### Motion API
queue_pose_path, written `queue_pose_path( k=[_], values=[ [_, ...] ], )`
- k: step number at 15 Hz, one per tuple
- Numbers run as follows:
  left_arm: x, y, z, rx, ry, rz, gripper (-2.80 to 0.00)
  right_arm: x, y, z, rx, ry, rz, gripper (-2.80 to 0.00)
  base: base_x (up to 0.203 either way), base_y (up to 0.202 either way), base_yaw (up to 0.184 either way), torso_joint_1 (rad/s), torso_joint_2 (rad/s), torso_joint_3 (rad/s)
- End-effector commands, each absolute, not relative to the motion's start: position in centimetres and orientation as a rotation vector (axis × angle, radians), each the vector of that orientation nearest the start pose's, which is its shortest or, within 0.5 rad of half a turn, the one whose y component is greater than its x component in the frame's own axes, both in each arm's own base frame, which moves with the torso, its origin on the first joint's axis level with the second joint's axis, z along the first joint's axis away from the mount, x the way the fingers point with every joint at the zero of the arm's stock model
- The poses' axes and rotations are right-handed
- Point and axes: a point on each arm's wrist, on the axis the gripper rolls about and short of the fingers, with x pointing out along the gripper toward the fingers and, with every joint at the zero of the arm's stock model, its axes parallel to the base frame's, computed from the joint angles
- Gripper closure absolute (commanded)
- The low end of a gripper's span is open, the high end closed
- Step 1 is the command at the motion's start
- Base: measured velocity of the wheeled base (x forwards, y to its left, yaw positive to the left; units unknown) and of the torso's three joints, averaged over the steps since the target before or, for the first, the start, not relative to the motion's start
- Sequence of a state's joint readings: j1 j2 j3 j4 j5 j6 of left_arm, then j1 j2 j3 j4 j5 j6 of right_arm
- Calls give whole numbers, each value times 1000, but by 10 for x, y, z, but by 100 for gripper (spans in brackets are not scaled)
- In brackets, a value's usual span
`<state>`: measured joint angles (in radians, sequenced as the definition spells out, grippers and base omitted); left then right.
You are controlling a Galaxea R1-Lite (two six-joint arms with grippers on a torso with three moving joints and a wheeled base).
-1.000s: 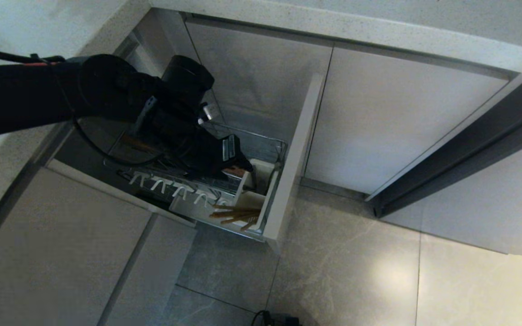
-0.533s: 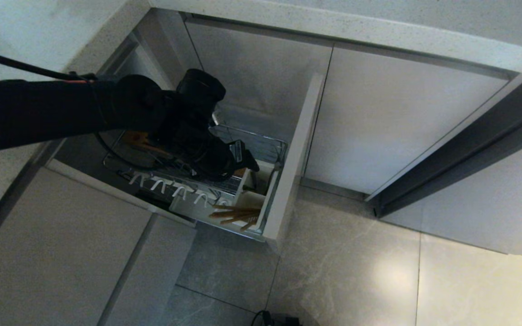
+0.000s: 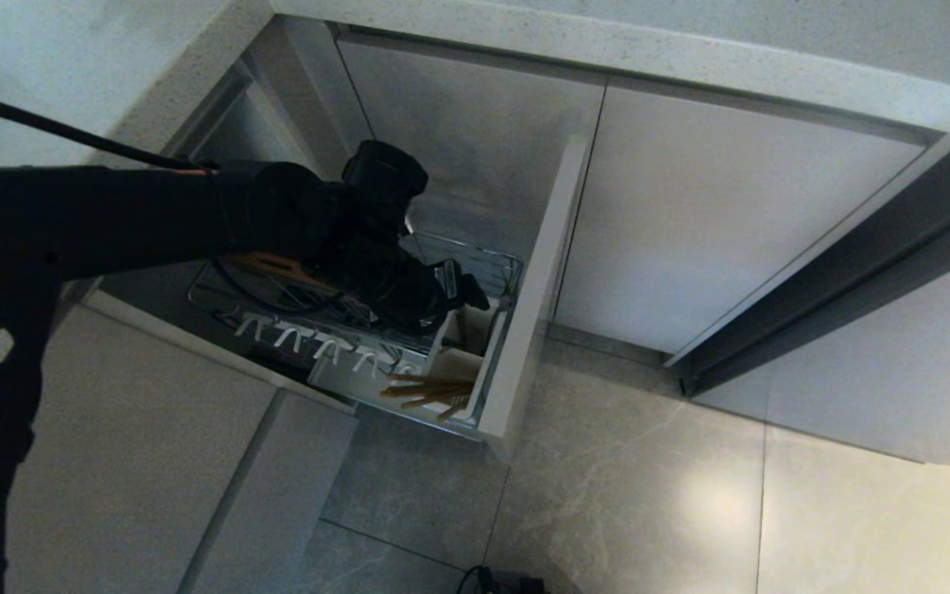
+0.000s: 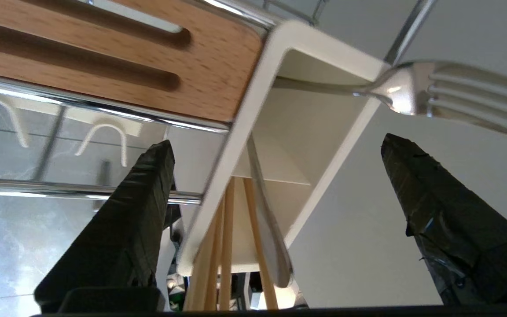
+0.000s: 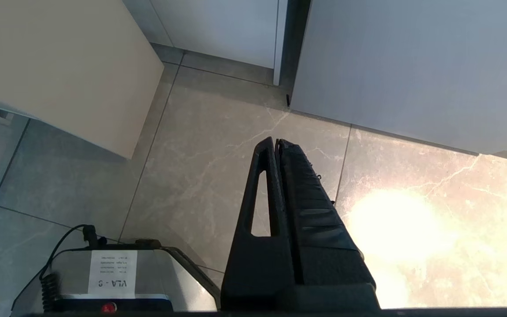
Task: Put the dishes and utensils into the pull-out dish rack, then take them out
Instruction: Take the fork out of the cupboard
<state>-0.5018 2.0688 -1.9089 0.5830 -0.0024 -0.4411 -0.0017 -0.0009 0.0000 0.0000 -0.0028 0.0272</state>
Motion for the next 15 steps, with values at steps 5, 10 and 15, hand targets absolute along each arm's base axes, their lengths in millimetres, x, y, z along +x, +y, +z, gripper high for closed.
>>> queue_pose_path(
  k=[5, 10, 15],
  values=[
    [358, -202, 229, -214, 839, -311, -280, -23, 0, 75, 27, -2, -5, 0, 0, 0, 0, 0, 0, 0],
    [359, -202, 228, -214, 839, -308, -280, -23, 0, 75, 28, -2, -5, 0, 0, 0, 0, 0, 0, 0],
    [359, -201, 228, -211, 837, -298, 0, -23, 0, 75, 28, -2, -5, 0, 0, 0, 0, 0, 0, 0]
  ],
)
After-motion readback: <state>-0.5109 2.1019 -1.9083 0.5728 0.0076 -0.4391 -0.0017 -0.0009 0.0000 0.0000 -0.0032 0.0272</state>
